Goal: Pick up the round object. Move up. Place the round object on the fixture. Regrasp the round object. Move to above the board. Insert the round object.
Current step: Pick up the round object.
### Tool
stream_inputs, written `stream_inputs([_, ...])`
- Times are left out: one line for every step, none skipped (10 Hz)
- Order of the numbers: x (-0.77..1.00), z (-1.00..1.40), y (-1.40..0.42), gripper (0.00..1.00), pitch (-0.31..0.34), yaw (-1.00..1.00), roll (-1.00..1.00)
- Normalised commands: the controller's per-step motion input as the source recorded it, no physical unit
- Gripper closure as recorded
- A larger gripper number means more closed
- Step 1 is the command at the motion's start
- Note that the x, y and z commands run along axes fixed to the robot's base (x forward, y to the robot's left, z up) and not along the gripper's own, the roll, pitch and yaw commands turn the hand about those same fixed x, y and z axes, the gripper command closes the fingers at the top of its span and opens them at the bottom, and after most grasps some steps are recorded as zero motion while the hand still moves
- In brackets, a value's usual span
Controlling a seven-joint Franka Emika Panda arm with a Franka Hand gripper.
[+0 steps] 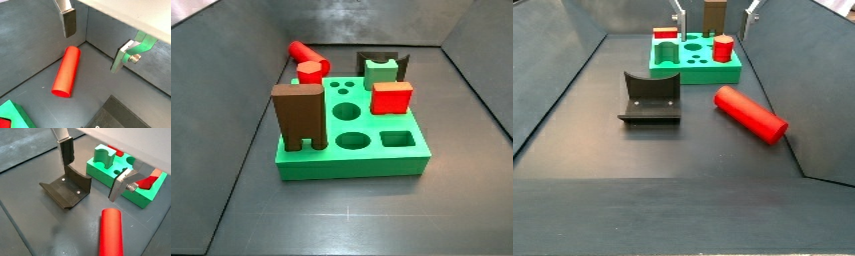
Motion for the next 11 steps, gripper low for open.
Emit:
stream_inputs([-0.15,-0.35,0.12,0.0,-0.099,-0.04,-0.11])
stream_inputs([-0.05,-1.0,0.27,0.0,-0.057,0.31,0.03])
stream_inputs([-0.07,-1.0,0.31,0.0,-0.034,0.62,0.01])
stream_inputs([-0.3,-1.0,0.14,0.0,-0.139,0.81,0.08])
stream_inputs([-0.1,-0.89,0.0,0.0,-0.053,1.0,0.01])
stream_inputs([-0.03,-0.87,0.0,0.0,0.0,1.0,0.03])
stream_inputs([-0.17,-0.95,-0.02,0.0,-0.036,1.0,0.13])
stream_inputs([-0.13,-0.91,-0.17,0.0,-0.06,0.9,0.17])
stream_inputs([-0.11,-0.89,-0.3,0.0,-0.066,0.76,0.18])
stream_inputs([-0.21,-0.81,-0.47,0.0,-0.07,0.59,0.17])
stream_inputs([-0.09,-0.59,-0.55,0.0,-0.024,0.46,0.16])
